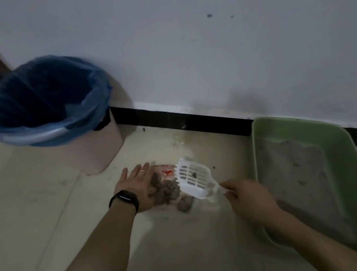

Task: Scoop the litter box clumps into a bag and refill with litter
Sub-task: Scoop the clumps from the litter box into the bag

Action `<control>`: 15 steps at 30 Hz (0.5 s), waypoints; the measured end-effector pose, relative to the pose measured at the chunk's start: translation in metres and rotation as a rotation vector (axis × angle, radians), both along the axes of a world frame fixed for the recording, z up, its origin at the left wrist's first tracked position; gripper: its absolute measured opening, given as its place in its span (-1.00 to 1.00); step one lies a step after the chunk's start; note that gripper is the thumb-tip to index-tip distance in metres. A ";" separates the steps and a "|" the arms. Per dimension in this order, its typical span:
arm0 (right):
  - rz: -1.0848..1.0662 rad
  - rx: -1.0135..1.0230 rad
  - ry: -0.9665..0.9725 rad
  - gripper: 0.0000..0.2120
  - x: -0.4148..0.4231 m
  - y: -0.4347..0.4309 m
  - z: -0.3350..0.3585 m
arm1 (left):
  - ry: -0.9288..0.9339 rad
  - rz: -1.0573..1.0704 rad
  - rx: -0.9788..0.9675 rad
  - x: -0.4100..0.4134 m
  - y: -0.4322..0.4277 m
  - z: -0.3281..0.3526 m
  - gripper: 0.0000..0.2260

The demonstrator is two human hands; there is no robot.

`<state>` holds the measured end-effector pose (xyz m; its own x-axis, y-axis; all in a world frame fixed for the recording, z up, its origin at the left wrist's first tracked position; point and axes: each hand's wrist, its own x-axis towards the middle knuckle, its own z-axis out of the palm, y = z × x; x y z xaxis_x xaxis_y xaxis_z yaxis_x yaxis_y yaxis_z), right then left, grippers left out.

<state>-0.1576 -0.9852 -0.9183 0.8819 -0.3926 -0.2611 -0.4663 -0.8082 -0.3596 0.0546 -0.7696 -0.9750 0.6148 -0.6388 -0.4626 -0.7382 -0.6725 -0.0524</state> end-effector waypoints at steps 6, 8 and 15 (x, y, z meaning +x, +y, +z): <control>0.286 -0.534 -0.097 -0.59 0.017 0.030 -0.024 | 0.045 0.029 0.058 -0.004 0.011 -0.006 -0.20; 0.290 -0.594 -0.149 -0.59 0.019 0.031 -0.025 | 0.056 0.040 0.058 -0.002 0.016 -0.008 -0.18; 0.063 -0.321 -0.084 -0.63 0.020 0.025 -0.003 | 0.047 0.034 0.027 0.001 0.020 -0.009 -0.18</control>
